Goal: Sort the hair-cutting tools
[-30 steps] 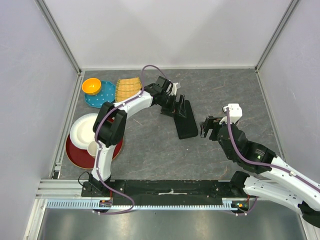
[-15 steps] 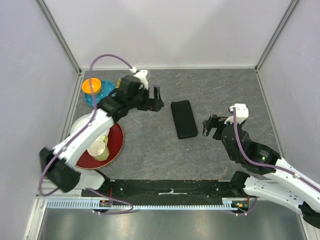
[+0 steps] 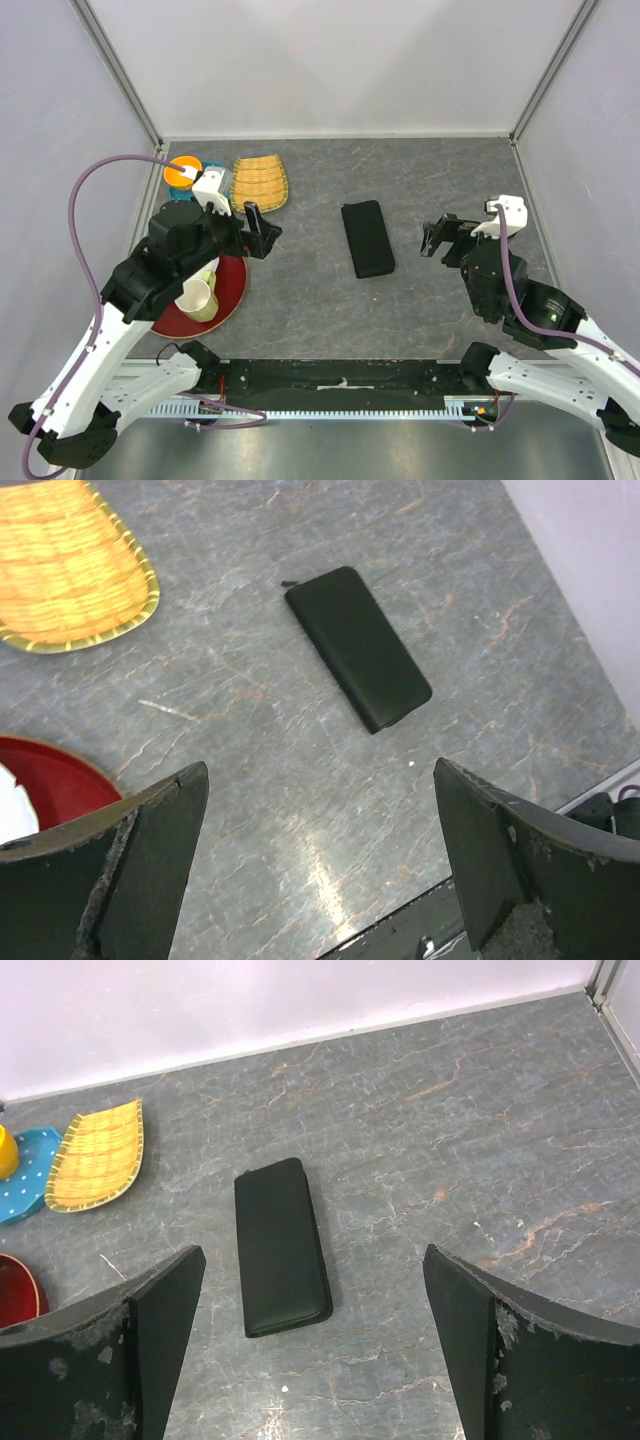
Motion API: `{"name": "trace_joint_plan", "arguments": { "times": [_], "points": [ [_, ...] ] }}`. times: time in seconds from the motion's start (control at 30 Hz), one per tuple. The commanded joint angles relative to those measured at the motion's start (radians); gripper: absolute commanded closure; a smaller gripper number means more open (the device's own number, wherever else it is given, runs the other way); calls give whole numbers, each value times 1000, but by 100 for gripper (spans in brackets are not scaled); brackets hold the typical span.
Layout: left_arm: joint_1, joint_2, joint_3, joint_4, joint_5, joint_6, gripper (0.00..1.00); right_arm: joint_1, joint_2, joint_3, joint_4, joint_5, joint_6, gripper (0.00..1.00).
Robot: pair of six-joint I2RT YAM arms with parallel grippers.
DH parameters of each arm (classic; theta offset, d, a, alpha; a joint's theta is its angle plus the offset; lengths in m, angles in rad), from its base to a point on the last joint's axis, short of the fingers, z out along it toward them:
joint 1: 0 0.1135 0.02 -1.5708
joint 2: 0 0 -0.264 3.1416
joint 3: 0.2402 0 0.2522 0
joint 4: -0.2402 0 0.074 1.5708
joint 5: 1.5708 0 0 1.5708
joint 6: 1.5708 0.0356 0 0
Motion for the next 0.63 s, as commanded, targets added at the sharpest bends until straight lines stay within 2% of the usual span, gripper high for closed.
{"name": "trace_joint_plan", "arguments": {
  "times": [0.0,0.27,0.6],
  "points": [
    [-3,-10,-21,-47,-76,65,0,-2,-31,57,-15,42,-29,2],
    [-3,16,8,-48,-43,100,0,-1,-77,62,-15,56,-23,2],
    [-3,8,14,-50,-68,97,0,-4,-82,57,-15,71,-23,2]
  ]
}}
